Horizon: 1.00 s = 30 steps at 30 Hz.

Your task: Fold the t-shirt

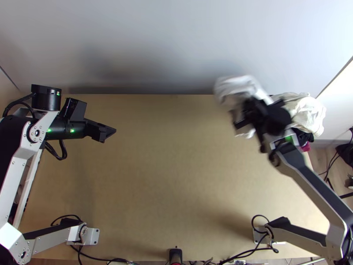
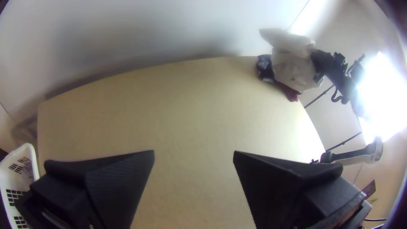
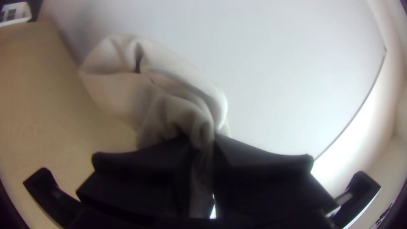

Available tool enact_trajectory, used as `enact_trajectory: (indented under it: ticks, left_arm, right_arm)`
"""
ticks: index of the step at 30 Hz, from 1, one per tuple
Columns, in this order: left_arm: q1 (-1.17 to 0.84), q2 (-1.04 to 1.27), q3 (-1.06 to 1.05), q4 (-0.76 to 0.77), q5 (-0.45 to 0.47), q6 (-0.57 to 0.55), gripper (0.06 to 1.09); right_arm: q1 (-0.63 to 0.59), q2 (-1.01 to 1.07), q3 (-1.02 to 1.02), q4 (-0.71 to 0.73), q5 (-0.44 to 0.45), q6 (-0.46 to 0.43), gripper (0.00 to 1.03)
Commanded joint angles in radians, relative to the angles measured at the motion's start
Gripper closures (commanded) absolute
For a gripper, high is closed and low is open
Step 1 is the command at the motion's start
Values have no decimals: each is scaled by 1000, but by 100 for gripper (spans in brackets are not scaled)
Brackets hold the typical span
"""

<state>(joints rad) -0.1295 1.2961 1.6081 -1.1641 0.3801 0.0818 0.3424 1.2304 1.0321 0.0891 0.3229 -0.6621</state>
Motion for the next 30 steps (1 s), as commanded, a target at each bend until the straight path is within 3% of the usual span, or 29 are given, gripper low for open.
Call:
enact_trajectory:
  ticks: [1,9,16,22,30]
  left_arm:
    - [-7,8,4,7,0,-2,18]
    - [-5,2,3,9,0,-7,18]
    - [2,-15,-22,9,2,-5,18]
    - [4,-41,-57,9,0,-5,18]
    - [30,-58,-59,-12,0,3,18]
  right_arm:
    - [-279,-58,152,-104,-91,22,100]
    - [-606,-49,246,-121,-235,27,100]
    - [-792,26,298,-111,-351,32,100]
    - [-858,142,341,-51,-404,-2,100]
    - [-813,313,290,21,-410,-76,100]
